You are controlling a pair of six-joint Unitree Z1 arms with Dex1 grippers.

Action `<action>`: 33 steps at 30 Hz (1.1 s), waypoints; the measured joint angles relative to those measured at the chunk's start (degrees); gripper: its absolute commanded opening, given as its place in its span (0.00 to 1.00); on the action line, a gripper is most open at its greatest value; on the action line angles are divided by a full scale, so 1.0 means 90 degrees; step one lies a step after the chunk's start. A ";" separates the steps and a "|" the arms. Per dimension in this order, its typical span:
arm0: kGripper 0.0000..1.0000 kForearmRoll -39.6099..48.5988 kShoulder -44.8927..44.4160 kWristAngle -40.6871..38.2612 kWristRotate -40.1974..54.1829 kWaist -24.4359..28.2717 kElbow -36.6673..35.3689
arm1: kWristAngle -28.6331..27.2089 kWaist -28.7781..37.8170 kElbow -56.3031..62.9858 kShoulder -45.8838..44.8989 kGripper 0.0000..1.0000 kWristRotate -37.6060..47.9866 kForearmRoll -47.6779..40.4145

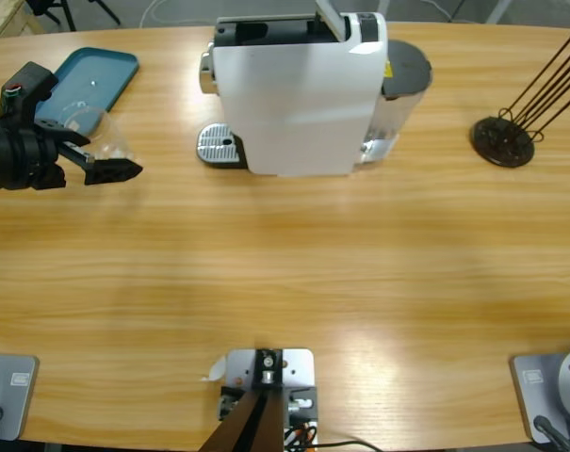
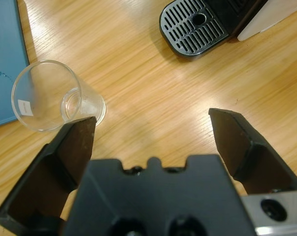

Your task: Pour coffee

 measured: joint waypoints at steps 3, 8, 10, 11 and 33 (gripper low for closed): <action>1.00 0.0000 0.0000 0.0000 0.0000 0.0000 0.0000 | 0.0006 0.0000 0.0010 0.0034 0.00 0.0120 -0.0087; 1.00 0.0000 0.0000 0.0000 0.0000 0.0000 0.0000 | 0.0071 0.0080 0.0127 0.0141 0.00 0.0341 -0.0246; 1.00 0.0000 0.0000 0.0000 0.0000 0.0000 0.0000 | 0.0135 0.0138 0.0165 0.0205 0.00 0.0440 -0.0314; 1.00 0.0000 0.0000 0.0000 0.0000 0.0000 0.0000 | 0.0183 0.0197 0.0184 0.0250 0.00 0.0481 -0.0331; 1.00 0.0000 0.0000 0.0000 0.0000 0.0000 0.0000 | 0.0351 0.0461 0.0494 0.0533 0.00 0.0833 -0.0829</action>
